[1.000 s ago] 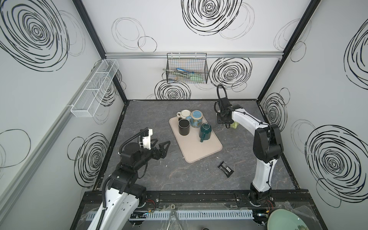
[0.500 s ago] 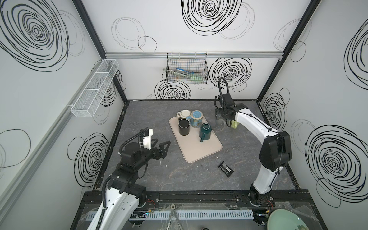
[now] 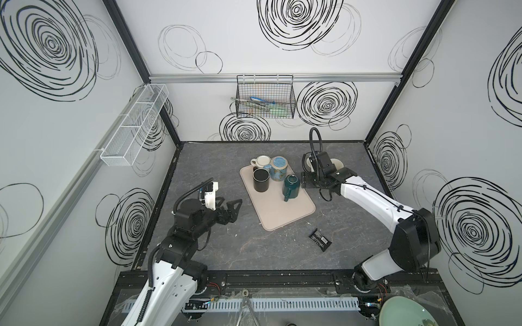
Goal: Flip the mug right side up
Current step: 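Move the right gripper over the upside-down dark green mug on the tray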
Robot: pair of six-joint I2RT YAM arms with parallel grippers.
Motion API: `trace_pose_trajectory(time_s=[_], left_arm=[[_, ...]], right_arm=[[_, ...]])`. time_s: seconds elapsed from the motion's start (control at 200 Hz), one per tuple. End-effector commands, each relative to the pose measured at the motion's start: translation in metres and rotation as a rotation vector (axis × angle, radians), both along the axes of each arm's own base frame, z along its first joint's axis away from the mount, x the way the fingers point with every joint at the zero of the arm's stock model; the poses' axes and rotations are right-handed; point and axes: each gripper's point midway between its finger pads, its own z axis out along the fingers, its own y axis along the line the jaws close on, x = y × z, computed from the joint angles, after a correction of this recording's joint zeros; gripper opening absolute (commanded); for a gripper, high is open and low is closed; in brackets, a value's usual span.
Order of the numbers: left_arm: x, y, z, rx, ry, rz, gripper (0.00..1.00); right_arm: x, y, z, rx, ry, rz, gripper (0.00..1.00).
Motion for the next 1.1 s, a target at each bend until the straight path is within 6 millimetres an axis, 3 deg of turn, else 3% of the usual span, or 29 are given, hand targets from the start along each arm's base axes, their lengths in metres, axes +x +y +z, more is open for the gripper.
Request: trace_pose_trajectory(time_s=[0.0, 0.14, 0.365, 0.67, 1.096], left_arm=[[0.002, 0.001, 0.001, 0.005, -0.01, -0.001, 0.96], [0.003, -0.002, -0.002, 0.004, 0.002, -0.011, 0.96], [0.0, -0.011, -0.006, 0.002, 0.017, -0.052, 0.96], [0.001, -0.013, -0.01, 0.004, 0.033, -0.06, 0.96], [0.0, -0.019, -0.014, -0.003, 0.048, -0.083, 0.96]], right_arm=[[-0.01, 0.017, 0.02, 0.147, -0.091, 0.01, 0.78], [-0.026, 0.023, 0.014, 0.223, -0.112, -0.009, 0.79], [-0.045, 0.052, -0.005, 0.26, -0.099, 0.03, 0.79], [-0.038, 0.082, -0.023, 0.286, -0.083, 0.054, 0.79], [-0.018, 0.079, -0.062, 0.158, -0.045, -0.025, 0.77]])
